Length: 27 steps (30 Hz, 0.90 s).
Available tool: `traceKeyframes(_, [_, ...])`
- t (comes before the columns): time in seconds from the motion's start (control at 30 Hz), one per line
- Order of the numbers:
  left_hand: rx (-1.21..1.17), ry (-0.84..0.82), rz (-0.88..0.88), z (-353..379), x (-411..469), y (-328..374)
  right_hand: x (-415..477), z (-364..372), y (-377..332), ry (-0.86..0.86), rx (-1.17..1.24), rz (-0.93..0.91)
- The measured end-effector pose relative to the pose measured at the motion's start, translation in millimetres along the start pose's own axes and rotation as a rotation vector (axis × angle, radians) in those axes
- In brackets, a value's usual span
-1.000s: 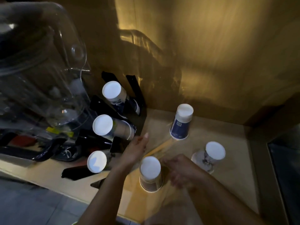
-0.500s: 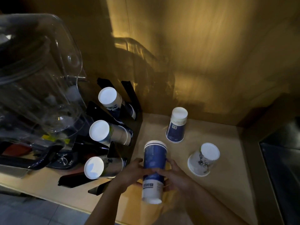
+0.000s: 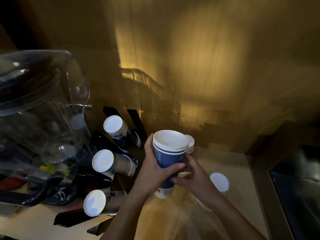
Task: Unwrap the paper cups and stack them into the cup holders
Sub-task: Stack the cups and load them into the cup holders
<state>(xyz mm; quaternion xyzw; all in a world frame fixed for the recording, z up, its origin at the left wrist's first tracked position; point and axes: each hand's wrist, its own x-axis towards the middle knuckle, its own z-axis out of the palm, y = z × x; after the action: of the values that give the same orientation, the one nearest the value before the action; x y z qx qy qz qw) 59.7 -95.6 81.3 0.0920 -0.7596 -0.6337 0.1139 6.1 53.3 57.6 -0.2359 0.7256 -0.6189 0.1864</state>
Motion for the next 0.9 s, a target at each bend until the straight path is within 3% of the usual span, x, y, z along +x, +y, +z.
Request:
traceKeyframes(0.13, [0.084,0.091,0.069,4,3,24,3,-20,-32,-0.009,0.008,-0.097])
traceKeyframes(0.2, [0.132,0.132,0.071,5,1,33,2,-32,-50,0.086,0.048,-0.129])
traceKeyframes(0.33, [0.196,0.196,0.094,6,-1,46,4,-50,-92,0.288,-0.119,-0.379])
traceKeyframes(0.43, [0.243,0.177,0.098,9,-2,52,11,-55,-114,0.164,-0.318,-0.512])
traceKeyframes(0.6, [0.209,0.12,0.099,10,-4,57,22,-62,-127,-0.081,-0.377,-0.38])
traceKeyframes(0.9, [0.327,0.11,0.136,9,-7,57,40,-58,-139,0.082,-0.503,-0.517])
